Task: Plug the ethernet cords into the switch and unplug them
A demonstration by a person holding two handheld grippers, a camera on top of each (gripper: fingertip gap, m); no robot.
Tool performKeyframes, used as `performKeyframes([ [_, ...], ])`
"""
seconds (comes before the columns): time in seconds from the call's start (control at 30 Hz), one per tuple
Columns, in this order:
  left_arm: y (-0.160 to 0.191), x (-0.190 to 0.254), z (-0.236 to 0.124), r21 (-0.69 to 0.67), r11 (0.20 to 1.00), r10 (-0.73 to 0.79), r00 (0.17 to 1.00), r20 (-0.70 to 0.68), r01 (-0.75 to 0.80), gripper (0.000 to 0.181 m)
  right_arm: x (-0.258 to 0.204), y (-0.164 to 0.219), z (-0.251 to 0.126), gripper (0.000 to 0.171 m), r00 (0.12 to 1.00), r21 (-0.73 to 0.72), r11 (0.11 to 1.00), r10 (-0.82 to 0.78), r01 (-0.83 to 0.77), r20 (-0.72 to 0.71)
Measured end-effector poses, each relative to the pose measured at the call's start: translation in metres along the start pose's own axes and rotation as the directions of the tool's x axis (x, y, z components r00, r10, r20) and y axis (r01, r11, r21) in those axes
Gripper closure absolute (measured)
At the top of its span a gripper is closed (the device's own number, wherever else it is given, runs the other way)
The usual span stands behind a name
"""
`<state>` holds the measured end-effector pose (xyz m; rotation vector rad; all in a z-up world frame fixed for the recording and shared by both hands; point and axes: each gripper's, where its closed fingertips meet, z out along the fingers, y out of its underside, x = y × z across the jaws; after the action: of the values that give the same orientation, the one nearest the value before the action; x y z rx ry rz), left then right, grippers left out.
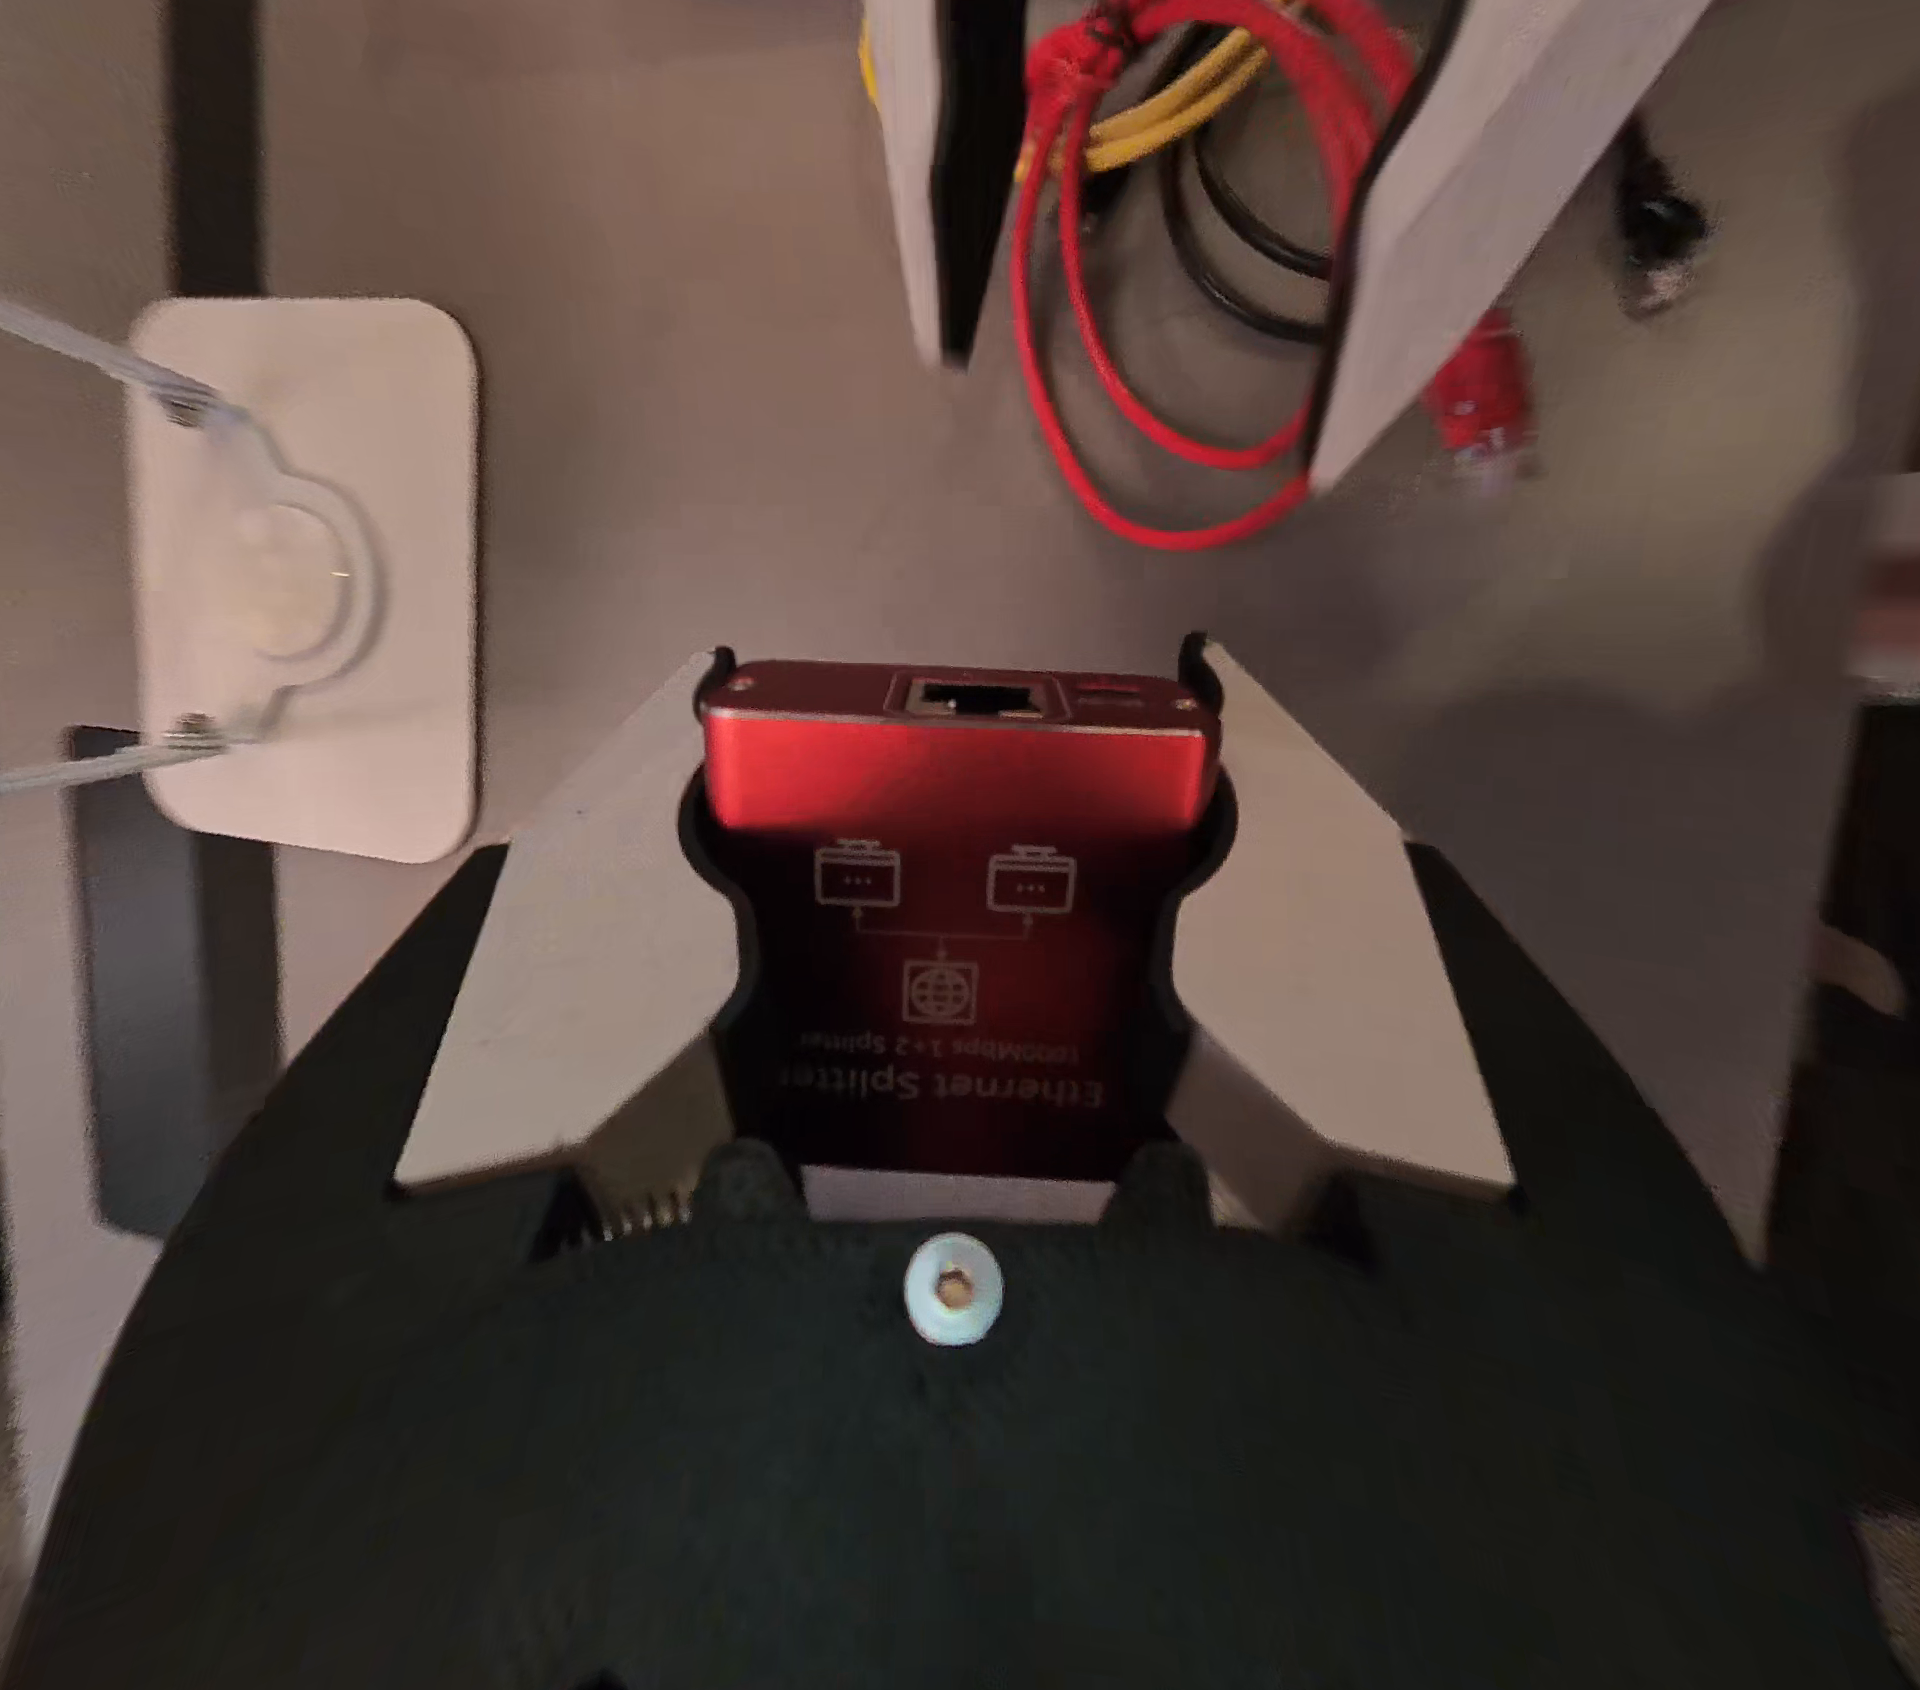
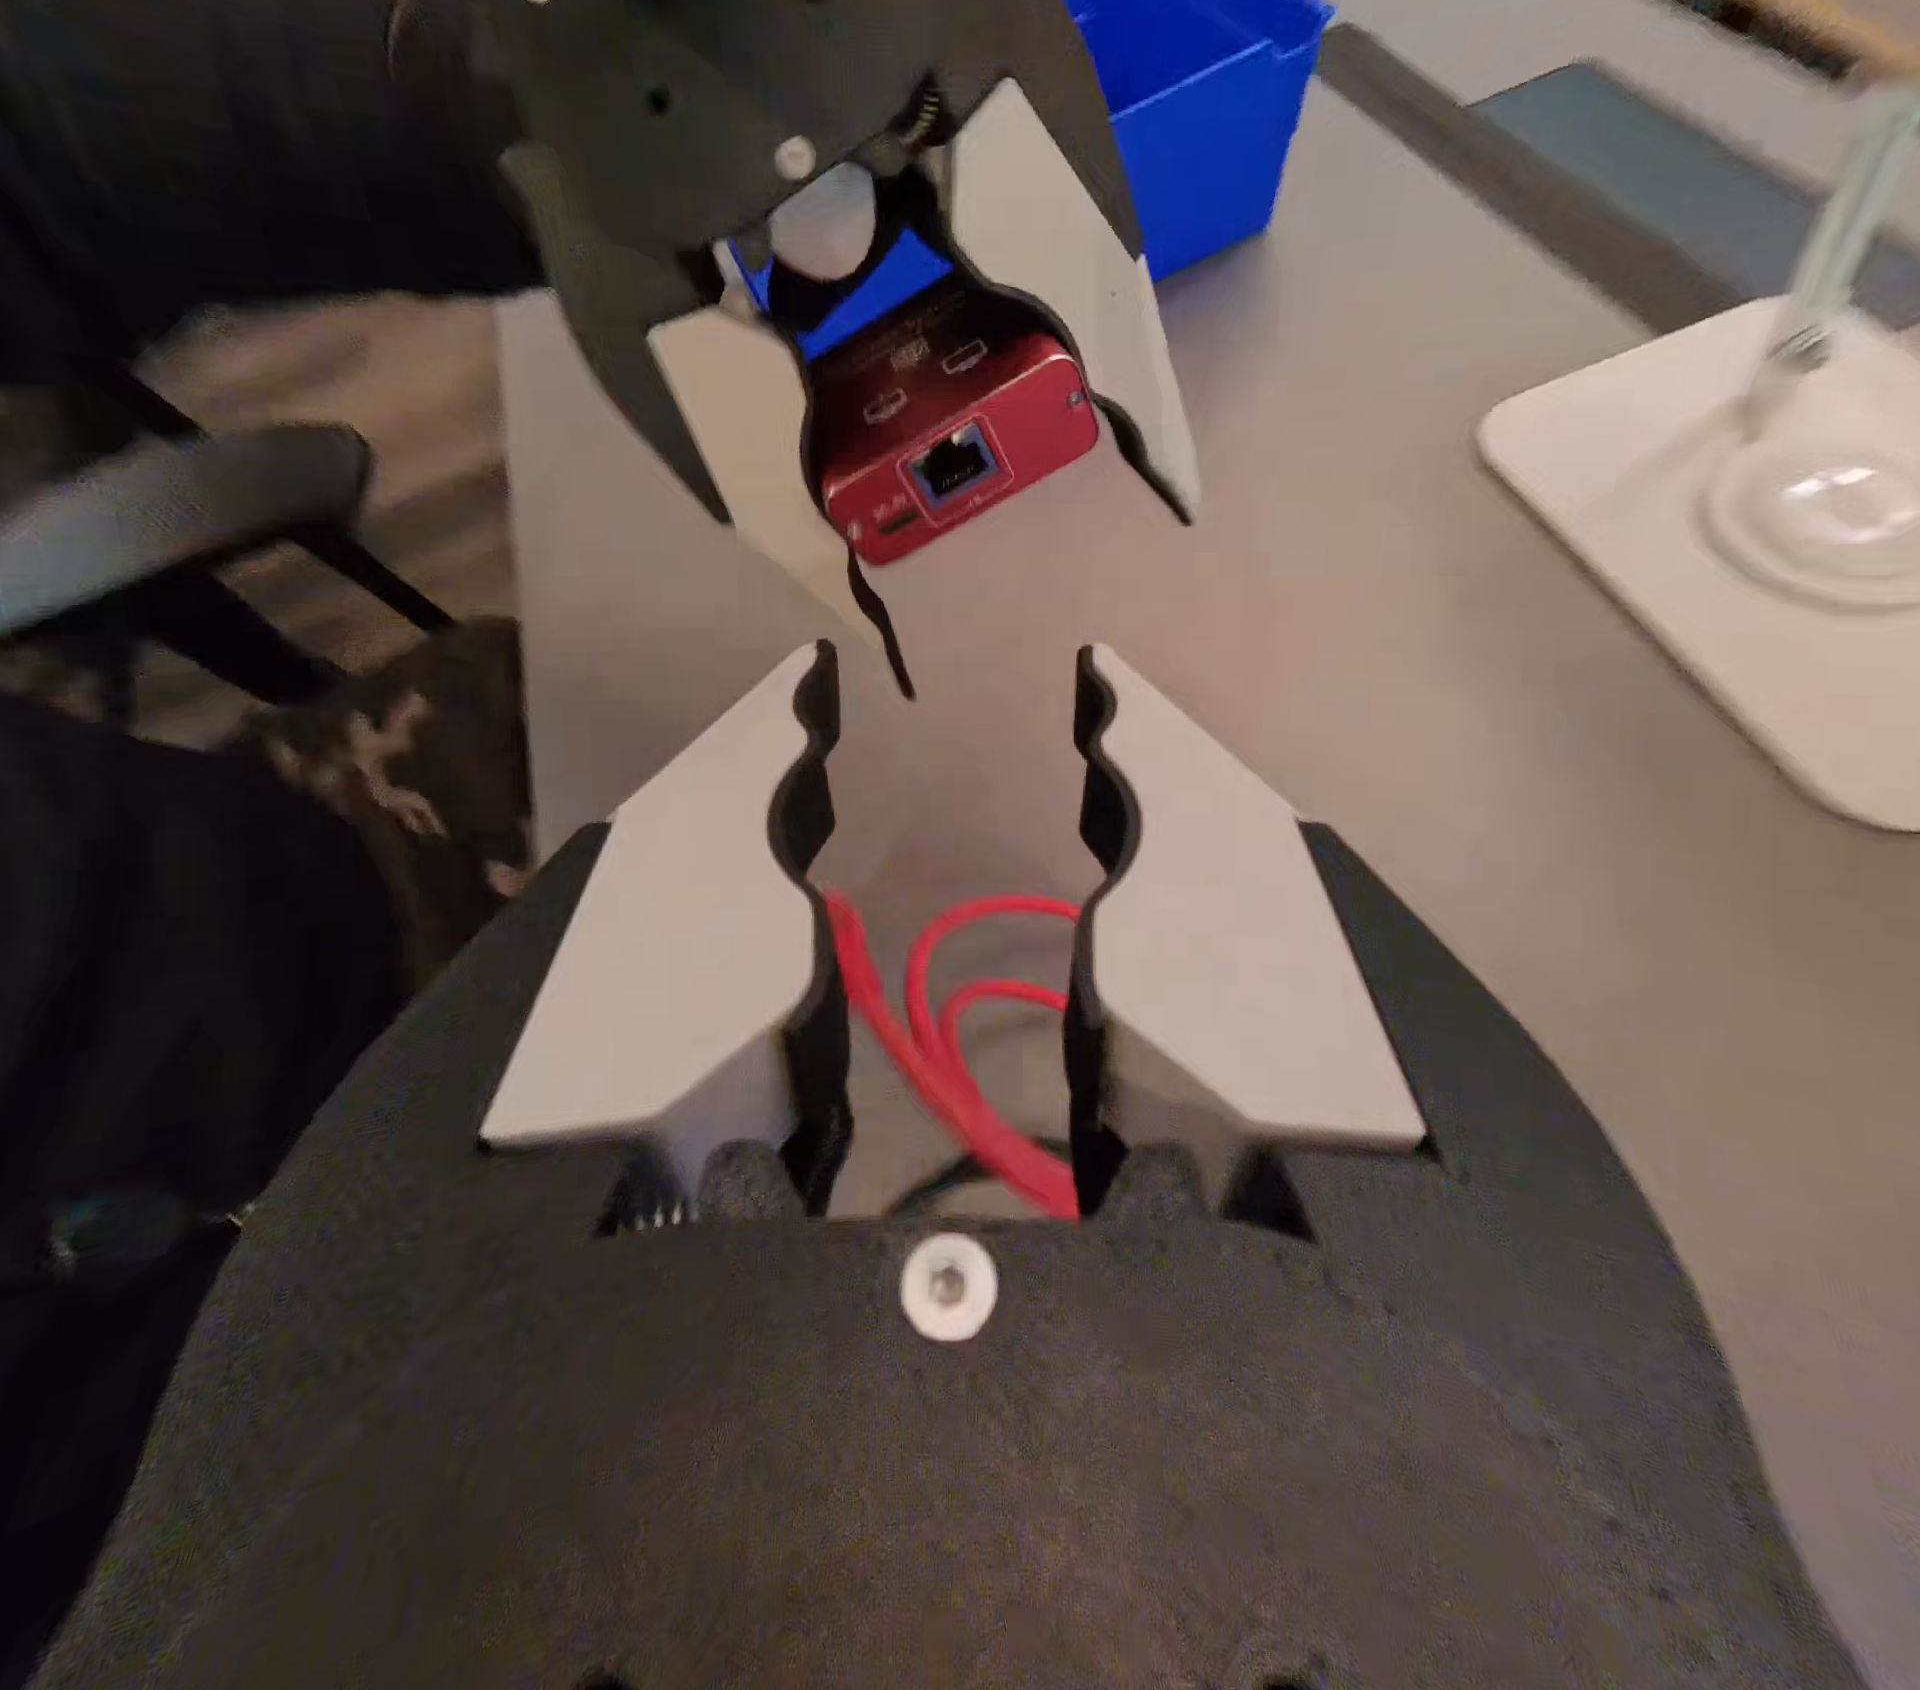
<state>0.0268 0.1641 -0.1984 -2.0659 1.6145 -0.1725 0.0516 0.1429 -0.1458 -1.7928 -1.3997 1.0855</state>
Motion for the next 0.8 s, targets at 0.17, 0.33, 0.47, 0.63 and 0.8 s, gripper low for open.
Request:
performKeyframes([
  [0.17,-0.012,-0.003,0.002,-0.057,0.99,0.141,0.966,0.216,-0.131,0.1,-0.011,-0.015,0.028,0.12,0.94,0.121,0.953,0.246,-0.279,0.236],
  [0.33,-0.017,-0.011,0.003,-0.109,0.977,0.209,0.915,0.345,-0.182,0.099,-0.01,-0.019,0.034,0.142,0.9,0.142,0.923,0.3,-0.357,0.315],
  [0.47,-0.034,-0.008,-0.001,-0.011,0.988,0.151,0.93,0.336,-0.156,0.095,0.0,-0.017,0.021,0.146,0.923,0.141,0.936,0.279,-0.323,0.264],
  [0.63,-0.041,-0.016,-0.034,0.148,0.988,0.006,0.954,0.299,-0.052,0.094,0.045,-0.016,-0.046,0.146,0.956,0.17,0.944,0.264,-0.284,0.128],
  [0.8,-0.01,-0.01,-0.036,0.178,0.983,-0.092,0.96,0.265,0.045,0.104,0.134,0.011,-0.171,0.146,0.933,0.063,0.961,0.276,-0.268,-0.232],
])
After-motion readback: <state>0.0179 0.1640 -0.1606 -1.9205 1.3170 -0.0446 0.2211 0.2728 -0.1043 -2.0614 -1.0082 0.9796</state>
